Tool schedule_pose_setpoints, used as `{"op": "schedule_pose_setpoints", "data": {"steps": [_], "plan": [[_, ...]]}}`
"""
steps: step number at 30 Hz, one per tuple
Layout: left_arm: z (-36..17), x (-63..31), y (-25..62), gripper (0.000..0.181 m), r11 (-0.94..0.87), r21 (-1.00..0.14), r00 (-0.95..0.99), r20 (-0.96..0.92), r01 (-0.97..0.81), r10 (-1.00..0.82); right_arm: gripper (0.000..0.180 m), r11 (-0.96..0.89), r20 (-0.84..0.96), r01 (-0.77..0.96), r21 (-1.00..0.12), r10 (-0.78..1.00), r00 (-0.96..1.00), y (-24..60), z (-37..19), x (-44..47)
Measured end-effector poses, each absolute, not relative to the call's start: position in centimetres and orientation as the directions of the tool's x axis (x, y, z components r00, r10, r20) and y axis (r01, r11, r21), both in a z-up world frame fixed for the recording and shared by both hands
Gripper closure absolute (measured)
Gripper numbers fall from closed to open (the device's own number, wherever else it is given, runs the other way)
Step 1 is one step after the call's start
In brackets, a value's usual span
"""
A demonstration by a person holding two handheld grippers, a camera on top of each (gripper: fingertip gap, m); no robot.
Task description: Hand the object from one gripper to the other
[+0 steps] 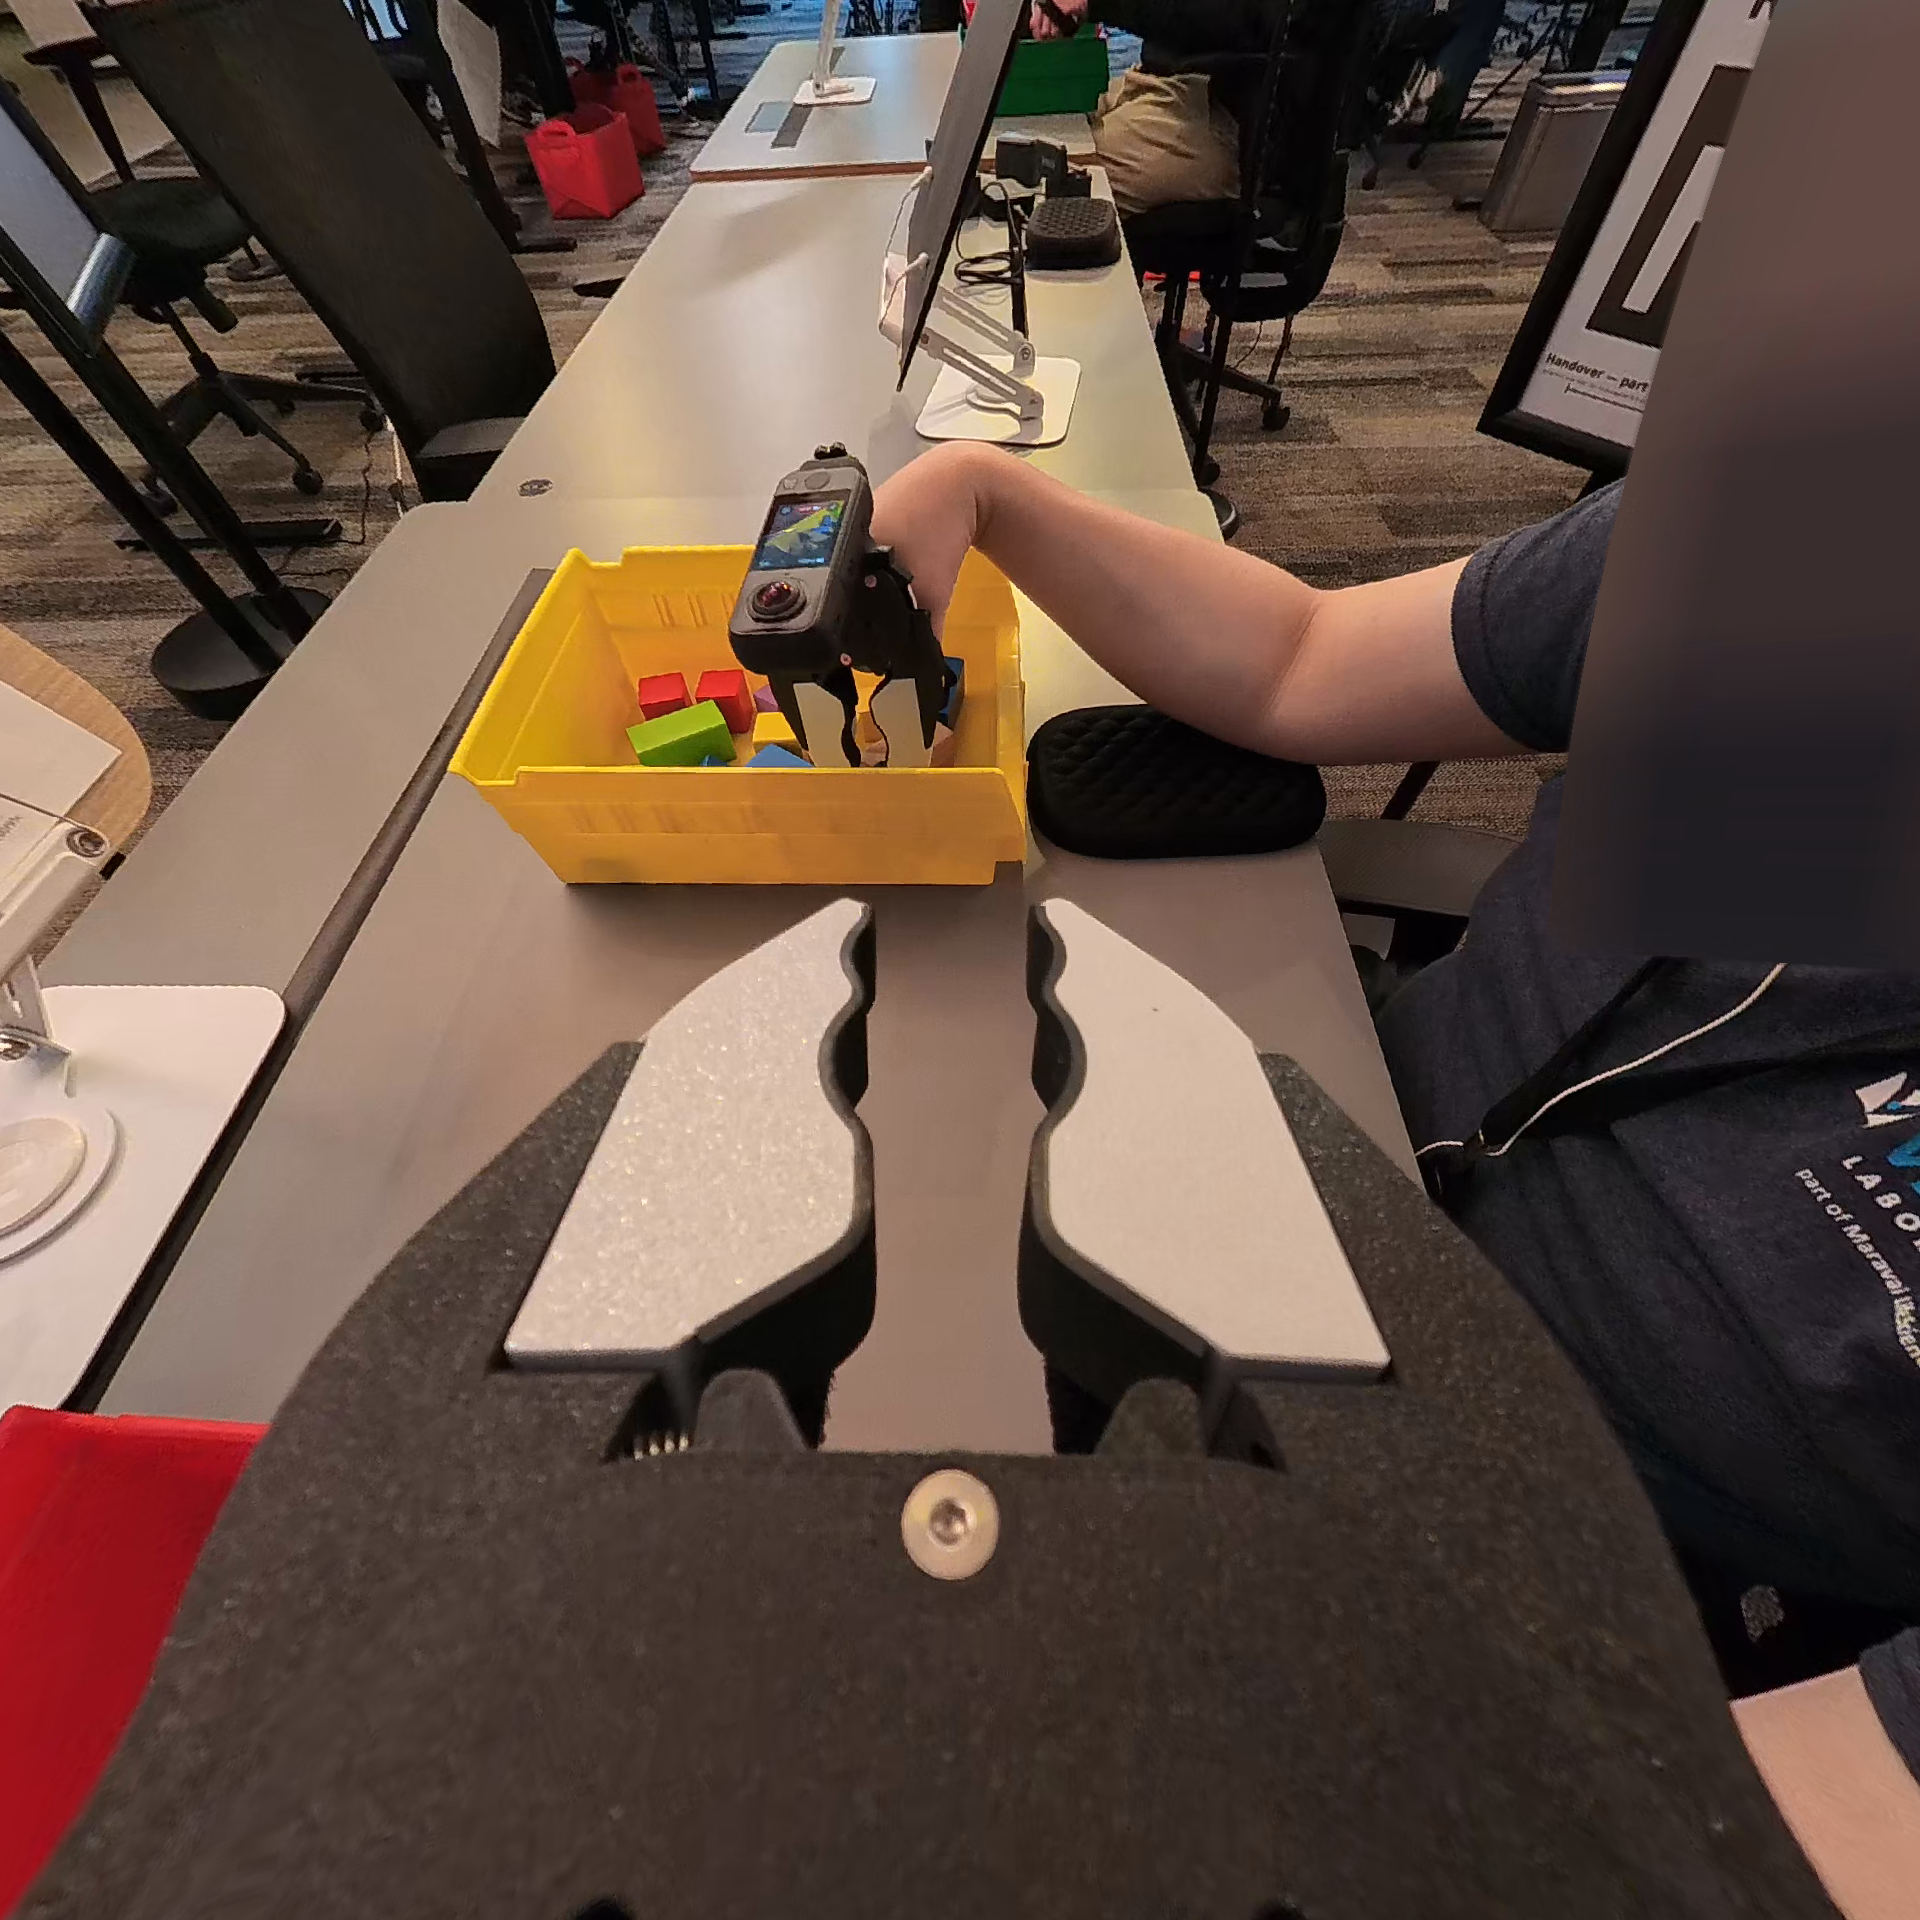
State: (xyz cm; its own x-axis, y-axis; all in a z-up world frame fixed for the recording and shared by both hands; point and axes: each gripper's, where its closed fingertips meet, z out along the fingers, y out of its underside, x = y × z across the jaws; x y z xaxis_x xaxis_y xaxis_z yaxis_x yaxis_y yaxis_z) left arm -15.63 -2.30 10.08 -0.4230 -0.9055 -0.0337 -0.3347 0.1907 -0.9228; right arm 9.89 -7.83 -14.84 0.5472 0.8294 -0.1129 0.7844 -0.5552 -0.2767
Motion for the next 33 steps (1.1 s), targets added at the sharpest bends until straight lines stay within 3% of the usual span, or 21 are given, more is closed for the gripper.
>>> {"op": "schedule_pose_setpoints", "data": {"steps": [33], "plan": [[8.9,-15.3,-2.6,0.154,0.215,-0.898,-0.439,-0.028,-0.383,-0.898,0.158,-0.529,-0.041,0.806,-0.265,0.842,0.538,-7.4,-15.0,10.6]]}}
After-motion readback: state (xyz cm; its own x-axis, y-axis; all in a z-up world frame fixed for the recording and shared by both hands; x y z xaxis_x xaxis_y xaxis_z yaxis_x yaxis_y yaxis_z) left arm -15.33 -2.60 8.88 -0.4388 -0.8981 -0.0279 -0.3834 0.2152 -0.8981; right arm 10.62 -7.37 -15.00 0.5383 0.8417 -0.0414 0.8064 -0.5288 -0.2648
